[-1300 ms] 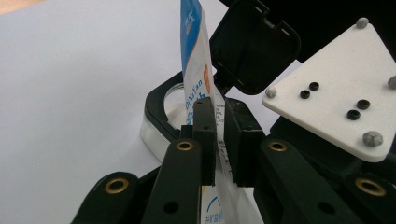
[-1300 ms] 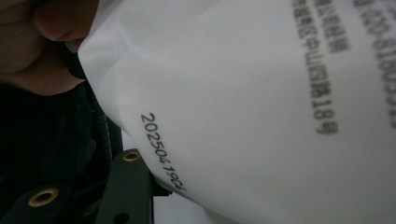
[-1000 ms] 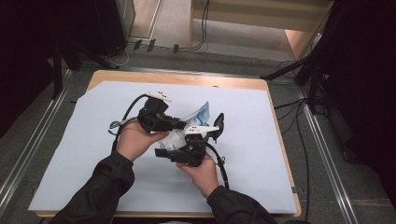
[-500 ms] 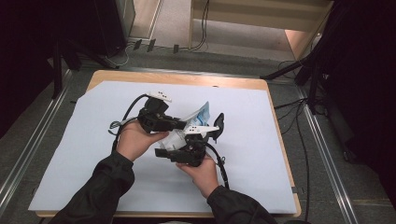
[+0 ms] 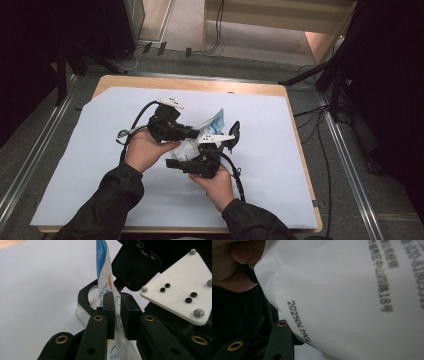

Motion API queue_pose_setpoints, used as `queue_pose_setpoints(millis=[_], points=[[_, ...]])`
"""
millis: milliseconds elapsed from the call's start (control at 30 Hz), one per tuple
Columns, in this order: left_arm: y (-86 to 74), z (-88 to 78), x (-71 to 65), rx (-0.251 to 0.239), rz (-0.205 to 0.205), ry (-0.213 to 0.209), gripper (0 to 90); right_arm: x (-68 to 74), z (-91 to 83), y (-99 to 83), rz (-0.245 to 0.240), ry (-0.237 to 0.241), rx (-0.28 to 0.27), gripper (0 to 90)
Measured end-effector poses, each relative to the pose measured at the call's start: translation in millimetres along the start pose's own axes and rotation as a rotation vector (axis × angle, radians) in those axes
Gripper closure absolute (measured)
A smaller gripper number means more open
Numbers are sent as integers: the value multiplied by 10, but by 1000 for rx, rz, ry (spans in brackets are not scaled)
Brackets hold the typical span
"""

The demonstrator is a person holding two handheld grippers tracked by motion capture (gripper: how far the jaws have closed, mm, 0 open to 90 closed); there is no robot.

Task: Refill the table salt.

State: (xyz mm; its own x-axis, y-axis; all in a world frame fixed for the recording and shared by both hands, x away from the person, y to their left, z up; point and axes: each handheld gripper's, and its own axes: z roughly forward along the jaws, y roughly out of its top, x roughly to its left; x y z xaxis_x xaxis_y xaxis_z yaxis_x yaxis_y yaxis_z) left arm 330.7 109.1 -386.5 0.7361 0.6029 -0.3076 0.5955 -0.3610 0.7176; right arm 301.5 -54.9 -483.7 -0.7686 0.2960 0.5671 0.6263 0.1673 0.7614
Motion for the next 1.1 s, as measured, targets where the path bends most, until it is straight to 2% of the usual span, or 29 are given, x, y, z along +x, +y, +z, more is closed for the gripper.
queue_pose_setpoints(millis=[500,667,1100], points=[[2,-3,-1,2,-5,-2,838,-2,-3,3,5,3,-3,561],[7,-24,-22,-2,9,22,900,22,0,6,-16,-16,5,559],[9,-24,-34,-6,11,37,900,33,9,-1,-18,-16,5,556]])
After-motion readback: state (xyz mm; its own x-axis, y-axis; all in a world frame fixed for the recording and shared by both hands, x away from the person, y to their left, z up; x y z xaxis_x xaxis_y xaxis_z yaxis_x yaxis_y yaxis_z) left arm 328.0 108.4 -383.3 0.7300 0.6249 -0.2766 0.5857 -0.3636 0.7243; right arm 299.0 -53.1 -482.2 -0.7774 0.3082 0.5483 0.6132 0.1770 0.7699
